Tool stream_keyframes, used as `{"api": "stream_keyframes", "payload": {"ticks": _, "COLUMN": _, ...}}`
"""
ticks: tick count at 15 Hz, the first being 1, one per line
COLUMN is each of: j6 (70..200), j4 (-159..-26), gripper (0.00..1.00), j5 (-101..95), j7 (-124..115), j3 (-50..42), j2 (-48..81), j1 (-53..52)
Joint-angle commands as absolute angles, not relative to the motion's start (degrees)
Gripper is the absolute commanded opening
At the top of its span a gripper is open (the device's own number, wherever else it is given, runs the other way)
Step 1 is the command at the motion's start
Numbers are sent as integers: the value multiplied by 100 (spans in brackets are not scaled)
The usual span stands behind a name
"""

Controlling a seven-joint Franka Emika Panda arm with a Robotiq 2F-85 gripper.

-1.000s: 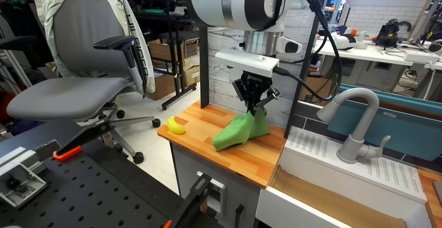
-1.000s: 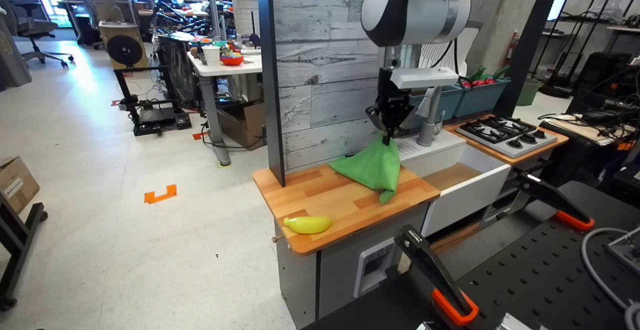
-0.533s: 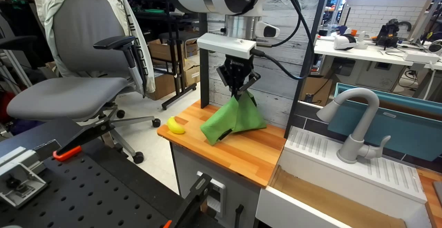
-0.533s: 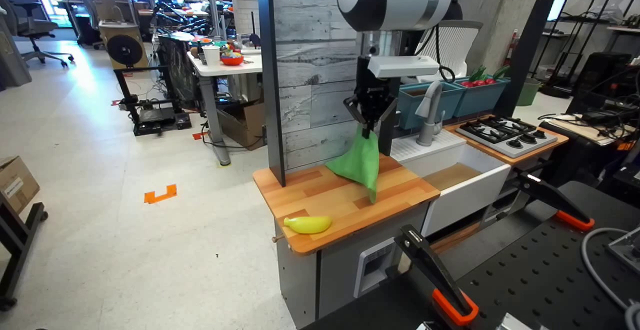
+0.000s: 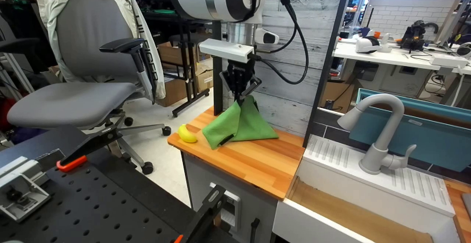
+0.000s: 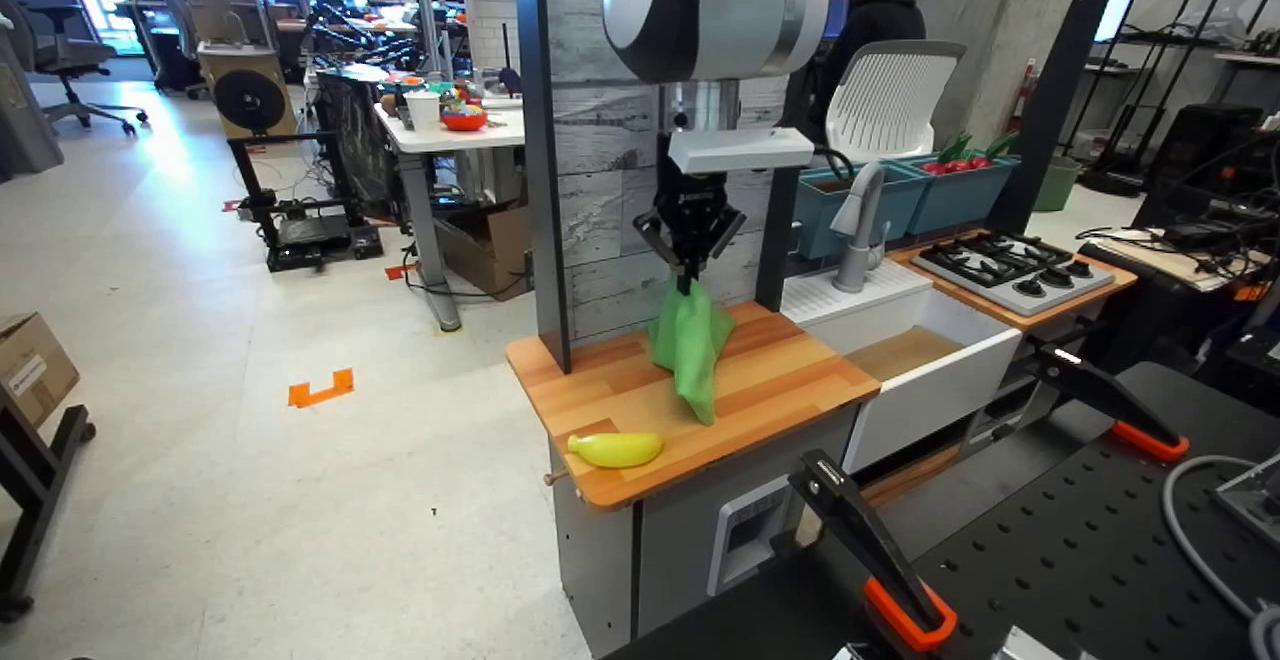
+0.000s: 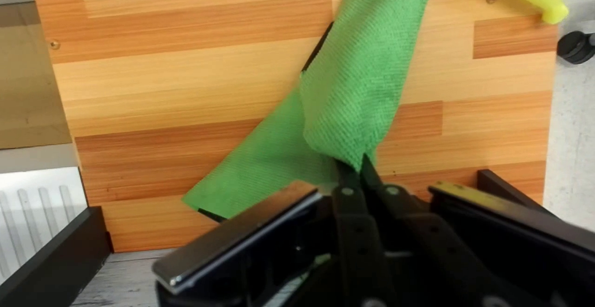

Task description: Unfold the green towel, then move the towel to the left

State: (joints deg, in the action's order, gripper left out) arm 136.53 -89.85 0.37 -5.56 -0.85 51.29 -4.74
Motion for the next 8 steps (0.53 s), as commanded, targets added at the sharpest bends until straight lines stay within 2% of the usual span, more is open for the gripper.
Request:
{"api": "stream_keyframes", "payload": {"ticks": 1, "j6": 13300, "j4": -8052, "gripper": 1, "j5": 6, "j7": -795, "j3": -132, "j2": 5804, "j1": -538}}
{"api": "stream_keyframes", "payload": {"ticks": 8, "j6": 13319, "j4": -7402, "gripper": 1, "j5": 4, "j7": -842, "j3": -188, "j2": 6569, "j1": -441}}
